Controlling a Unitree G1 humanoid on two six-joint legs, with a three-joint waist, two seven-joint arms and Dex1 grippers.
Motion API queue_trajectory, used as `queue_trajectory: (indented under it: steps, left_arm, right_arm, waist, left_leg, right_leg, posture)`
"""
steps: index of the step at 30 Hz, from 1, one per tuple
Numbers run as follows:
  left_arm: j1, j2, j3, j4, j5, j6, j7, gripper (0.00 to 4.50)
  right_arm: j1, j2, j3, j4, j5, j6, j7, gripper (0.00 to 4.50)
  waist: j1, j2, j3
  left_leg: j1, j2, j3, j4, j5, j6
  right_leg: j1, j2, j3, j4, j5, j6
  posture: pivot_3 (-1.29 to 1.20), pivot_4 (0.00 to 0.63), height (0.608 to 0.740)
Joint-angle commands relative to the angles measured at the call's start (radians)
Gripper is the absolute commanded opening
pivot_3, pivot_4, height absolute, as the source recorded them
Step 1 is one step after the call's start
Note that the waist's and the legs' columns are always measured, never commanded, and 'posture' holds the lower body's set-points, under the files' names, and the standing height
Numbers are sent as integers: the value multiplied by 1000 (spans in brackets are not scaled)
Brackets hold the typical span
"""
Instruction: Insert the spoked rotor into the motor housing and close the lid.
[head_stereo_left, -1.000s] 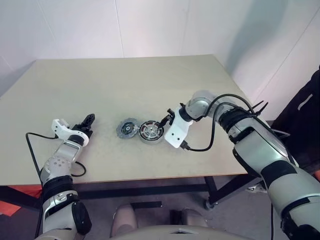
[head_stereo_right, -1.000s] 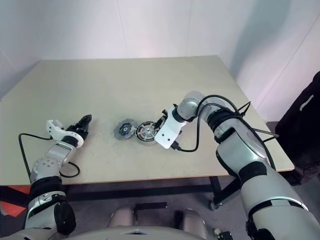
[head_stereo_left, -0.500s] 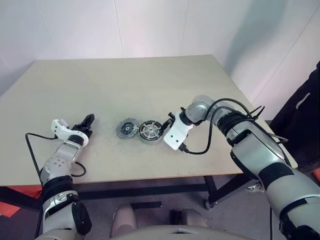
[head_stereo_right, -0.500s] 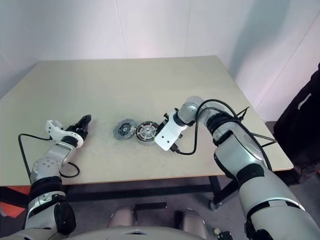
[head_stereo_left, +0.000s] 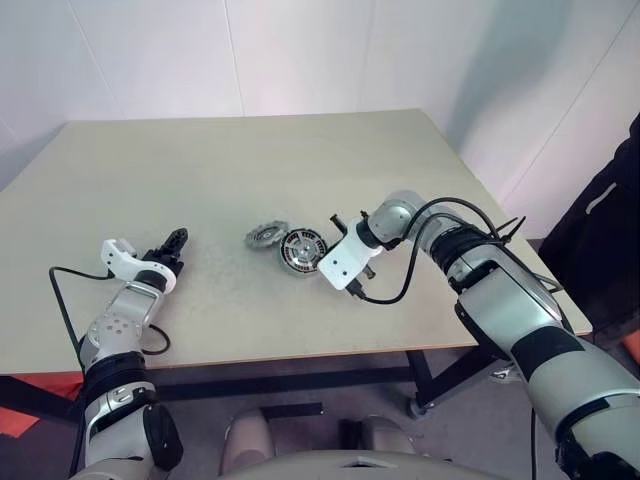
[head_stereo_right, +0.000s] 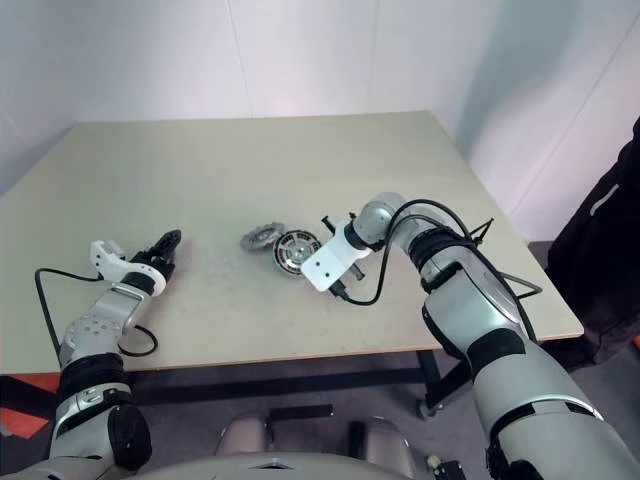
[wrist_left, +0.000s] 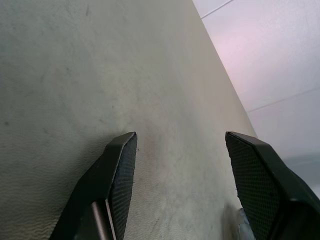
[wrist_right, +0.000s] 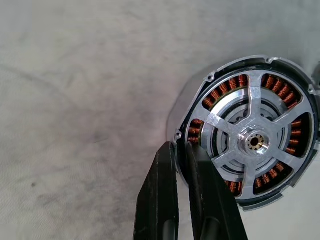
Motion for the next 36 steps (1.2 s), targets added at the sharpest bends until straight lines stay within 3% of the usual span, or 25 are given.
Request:
queue_trajectory:
  steps: [1, 7, 11, 14, 20, 26, 36]
  left_arm:
    - [-4, -6, -13, -2, 8, 6, 0, 3032]
    - [5, -10, -14, -7, 10, 7, 1, 3032]
    - [15, -7, -14, -15, 10, 10, 2, 3032]
    - [22, -3, -12, -26, 6, 15, 5, 3032]
    - [38, 4, -11, -52, 3, 27, 12, 3032]
    - [50, 8, -5, -71, -4, 39, 21, 3032]
    - [56, 10, -2, -86, -8, 49, 30, 3032]
  right_arm:
    - [17, 32, -147, -226, 219, 457, 190, 2]
    - [81, 30, -197, -730, 372, 1392, 312, 2]
    - [71, 47, -201, -901, 461, 1868, 233, 2]
    - [44, 117, -252, -870, 482, 2071, 78, 2]
    - [12, 280, -441, -717, 472, 2149, -266, 2]
    - [-30, 391, -602, -682, 512, 2185, -472, 2]
    - [-75, 519, -816, -470, 560, 2008, -814, 2]
  waist:
    - [1, 0, 0]
    - [14, 1, 1]
    - [24, 1, 1]
    - [24, 1, 1]
    - [25, 1, 1]
    - [24, 1, 1]
    - [25, 1, 1]
  left_leg:
    - [0, 0, 0, 0, 0, 0]
    - [-1, 0, -1, -1, 0, 0]
    - [2, 0, -1, -4, 0, 0]
    - [3, 0, -1, -5, 0, -1]
    - [2, 0, -1, -8, 3, -6]
    - [2, 0, -1, -12, 6, -11]
    - [3, -1, -1, -18, 9, -17]
  right_leg:
    - [0, 0, 0, 0, 0, 0]
    - [-1, 0, 0, -1, 0, 0]
    - [2, 0, 0, -3, 0, 0]
    - [3, 0, 0, -4, -1, 1]
    - [-1, 0, 0, -4, -4, 6]
    - [-3, 0, 1, -4, -4, 6]
    - [-4, 0, 1, -5, -5, 8]
  posture:
    - [0, 0, 740]
    - [0, 0, 740]
    - [0, 0, 740]
    - [0, 0, 740]
    - [0, 0, 740]
    - [0, 0, 740]
    - [0, 0, 740]
